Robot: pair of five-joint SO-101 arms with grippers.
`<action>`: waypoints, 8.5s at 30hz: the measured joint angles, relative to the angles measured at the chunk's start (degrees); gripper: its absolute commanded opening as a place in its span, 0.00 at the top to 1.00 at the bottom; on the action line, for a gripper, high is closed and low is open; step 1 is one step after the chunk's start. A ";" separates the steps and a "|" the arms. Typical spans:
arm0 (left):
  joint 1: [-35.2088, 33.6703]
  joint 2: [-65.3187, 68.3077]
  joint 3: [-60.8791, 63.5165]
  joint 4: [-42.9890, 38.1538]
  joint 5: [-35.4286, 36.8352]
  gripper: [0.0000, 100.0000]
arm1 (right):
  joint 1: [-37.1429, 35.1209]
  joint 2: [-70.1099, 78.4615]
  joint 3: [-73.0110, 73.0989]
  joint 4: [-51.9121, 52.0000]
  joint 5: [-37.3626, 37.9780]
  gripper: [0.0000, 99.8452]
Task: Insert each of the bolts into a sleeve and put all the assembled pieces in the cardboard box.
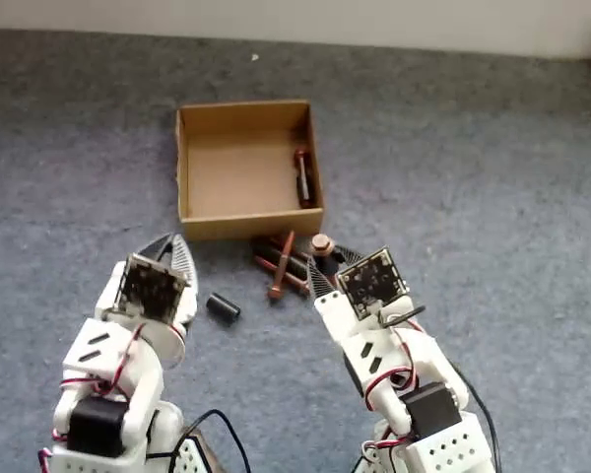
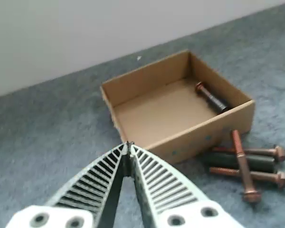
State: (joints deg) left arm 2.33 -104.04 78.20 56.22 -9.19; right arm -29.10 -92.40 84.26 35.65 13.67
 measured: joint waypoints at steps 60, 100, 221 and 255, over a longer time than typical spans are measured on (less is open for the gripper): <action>-9.05 0.09 17.67 -3.69 -0.44 0.99 | -3.78 104.62 -52.22 -42.20 -0.09 0.99; -14.33 0.09 17.67 -3.69 -0.44 0.99 | -3.78 84.66 -61.10 6.51 -1.67 0.88; 15.65 0.09 4.66 -3.69 -0.44 0.90 | 28.66 57.23 -27.52 0.00 -15.12 0.99; 23.12 79.30 -32.88 -16.18 -0.44 0.83 | 28.75 57.23 -27.52 0.00 -15.12 0.99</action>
State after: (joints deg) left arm 25.45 -24.75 45.32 40.04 -9.63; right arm -0.35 -35.16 56.75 35.65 -1.45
